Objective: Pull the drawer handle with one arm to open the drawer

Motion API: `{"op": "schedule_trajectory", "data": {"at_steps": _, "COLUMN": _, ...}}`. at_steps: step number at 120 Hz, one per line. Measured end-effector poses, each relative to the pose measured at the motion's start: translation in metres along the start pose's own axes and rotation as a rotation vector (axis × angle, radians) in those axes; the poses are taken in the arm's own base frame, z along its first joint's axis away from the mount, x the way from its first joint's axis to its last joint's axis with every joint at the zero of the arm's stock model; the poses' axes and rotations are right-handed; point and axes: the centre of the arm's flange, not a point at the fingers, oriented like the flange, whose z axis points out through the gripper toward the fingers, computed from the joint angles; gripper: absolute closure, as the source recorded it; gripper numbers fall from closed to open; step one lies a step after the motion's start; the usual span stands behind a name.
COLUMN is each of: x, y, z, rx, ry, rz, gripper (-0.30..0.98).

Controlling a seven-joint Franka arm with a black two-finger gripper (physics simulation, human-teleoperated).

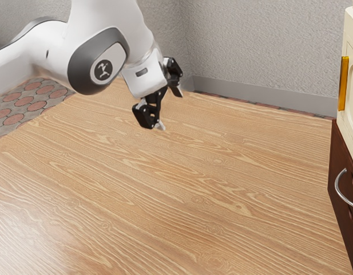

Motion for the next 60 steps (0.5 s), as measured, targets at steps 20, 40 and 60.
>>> {"op": "schedule_trajectory", "data": {"at_steps": 20, "x": 0.068, "y": 0.009, "z": -0.012, "rx": 0.028, "ry": 0.052, "rz": 0.157, "gripper": 0.0}}
{"op": "schedule_trajectory", "data": {"at_steps": 40, "x": 0.141, "y": 0.029, "z": -0.025, "rx": 0.044, "ry": 0.107, "rz": 0.314, "gripper": 0.0}}
{"op": "schedule_trajectory", "data": {"at_steps": 60, "x": 0.161, "y": 0.04, "z": -0.025, "rx": 0.038, "ry": 0.125, "rz": 0.382, "gripper": 0.0}}
